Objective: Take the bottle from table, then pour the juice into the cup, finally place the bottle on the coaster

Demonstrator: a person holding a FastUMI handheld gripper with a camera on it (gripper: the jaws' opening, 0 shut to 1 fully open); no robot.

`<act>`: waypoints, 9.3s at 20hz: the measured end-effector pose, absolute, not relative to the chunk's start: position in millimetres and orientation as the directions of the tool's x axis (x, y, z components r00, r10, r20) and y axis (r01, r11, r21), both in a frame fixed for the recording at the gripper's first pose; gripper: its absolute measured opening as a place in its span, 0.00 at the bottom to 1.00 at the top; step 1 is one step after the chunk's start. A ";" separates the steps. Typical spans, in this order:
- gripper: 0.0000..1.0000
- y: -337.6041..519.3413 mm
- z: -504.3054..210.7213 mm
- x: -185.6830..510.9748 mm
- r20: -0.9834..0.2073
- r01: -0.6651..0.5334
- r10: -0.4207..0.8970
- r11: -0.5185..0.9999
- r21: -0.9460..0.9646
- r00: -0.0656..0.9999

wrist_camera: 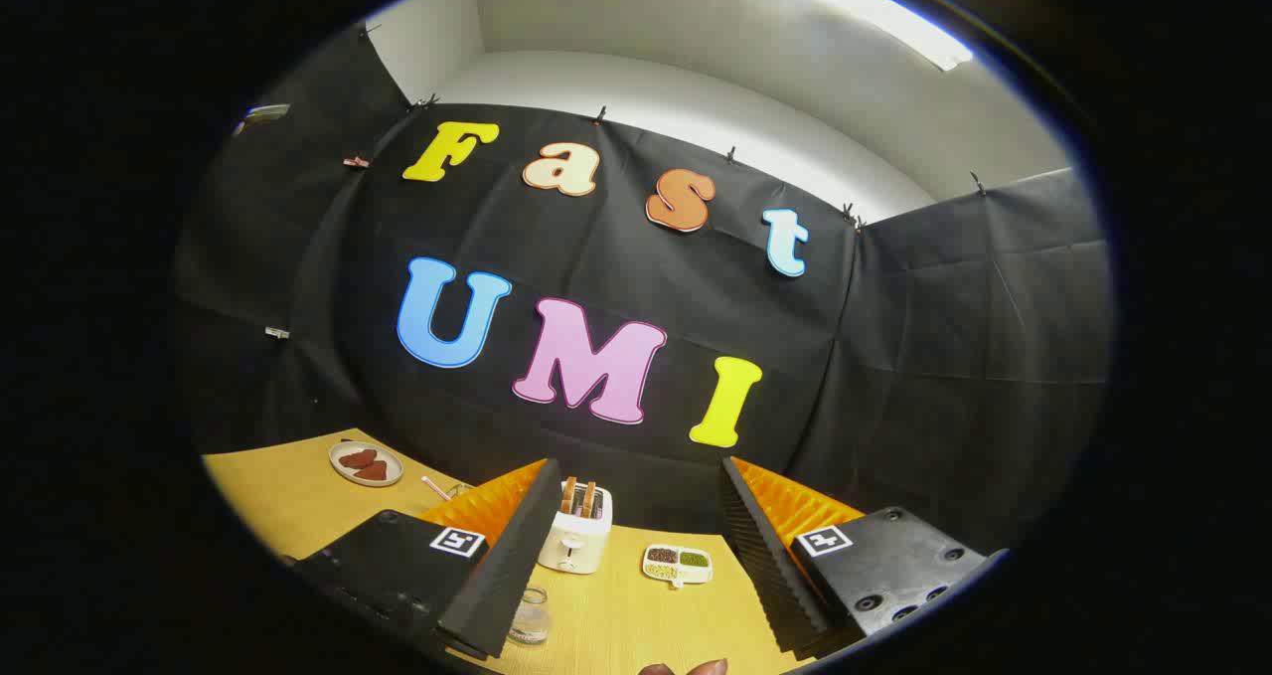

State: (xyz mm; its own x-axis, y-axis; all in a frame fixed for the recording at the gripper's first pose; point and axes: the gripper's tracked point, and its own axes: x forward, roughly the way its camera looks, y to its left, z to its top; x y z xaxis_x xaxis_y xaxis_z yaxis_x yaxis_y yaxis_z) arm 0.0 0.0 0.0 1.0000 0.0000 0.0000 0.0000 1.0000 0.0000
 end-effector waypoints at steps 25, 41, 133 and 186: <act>0.97 42.7 -59.3 0.4 0.023 -0.152 0.151 0.986 0.067 0.988; 0.97 109.3 -252.0 2.3 -0.096 -0.216 0.237 0.958 0.189 0.967; 0.68 196.1 -291.7 35.2 -0.455 -0.462 0.182 -0.004 -0.887 0.872; 0.67 216.5 -239.6 71.2 -0.312 -0.198 0.288 -0.363 -0.910 0.905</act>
